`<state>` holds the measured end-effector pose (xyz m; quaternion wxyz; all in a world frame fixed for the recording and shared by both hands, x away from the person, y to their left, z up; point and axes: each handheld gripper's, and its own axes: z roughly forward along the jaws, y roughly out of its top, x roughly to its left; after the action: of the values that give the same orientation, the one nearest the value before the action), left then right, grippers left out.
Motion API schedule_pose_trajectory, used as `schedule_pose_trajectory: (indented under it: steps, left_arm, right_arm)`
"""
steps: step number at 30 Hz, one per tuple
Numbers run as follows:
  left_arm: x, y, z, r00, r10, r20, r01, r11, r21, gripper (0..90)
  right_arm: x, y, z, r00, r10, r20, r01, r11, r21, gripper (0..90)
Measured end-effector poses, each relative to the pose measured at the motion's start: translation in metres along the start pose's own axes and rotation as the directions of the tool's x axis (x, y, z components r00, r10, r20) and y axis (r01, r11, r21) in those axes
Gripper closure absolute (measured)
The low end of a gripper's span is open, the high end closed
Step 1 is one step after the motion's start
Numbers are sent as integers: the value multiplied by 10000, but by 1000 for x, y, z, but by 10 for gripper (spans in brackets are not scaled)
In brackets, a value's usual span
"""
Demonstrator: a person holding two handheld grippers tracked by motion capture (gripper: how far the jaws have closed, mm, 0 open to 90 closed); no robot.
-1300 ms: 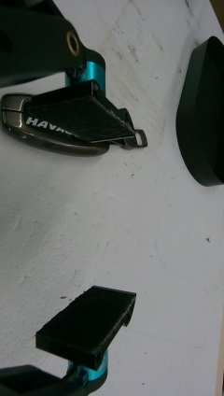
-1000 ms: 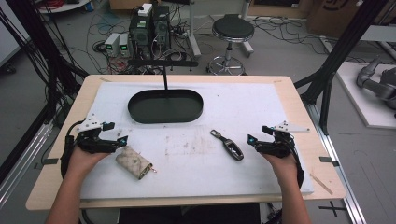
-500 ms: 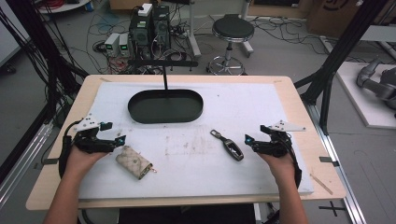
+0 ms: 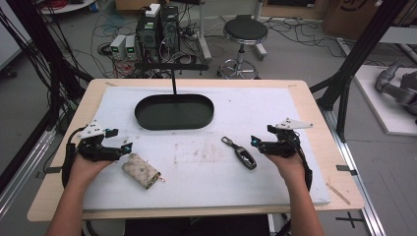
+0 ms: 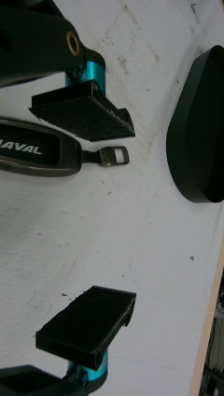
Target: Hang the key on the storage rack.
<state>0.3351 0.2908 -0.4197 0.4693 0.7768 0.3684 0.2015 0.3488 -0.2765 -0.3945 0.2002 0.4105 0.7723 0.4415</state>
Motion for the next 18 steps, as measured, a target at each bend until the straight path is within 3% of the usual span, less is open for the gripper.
schedule_pose_trajectory:
  steps: [11,18]
  left_arm:
    - [1,0,0,10000,-24,13,24,10000,-13,170]
    - [0,0,0,10000,14,3,-14,10000,-48,170]
  right_arm:
    - [10,16,29,9986,-441,-304,459,9971,607,187]
    - [18,16,50,9972,-564,-488,627,9884,1381,187]
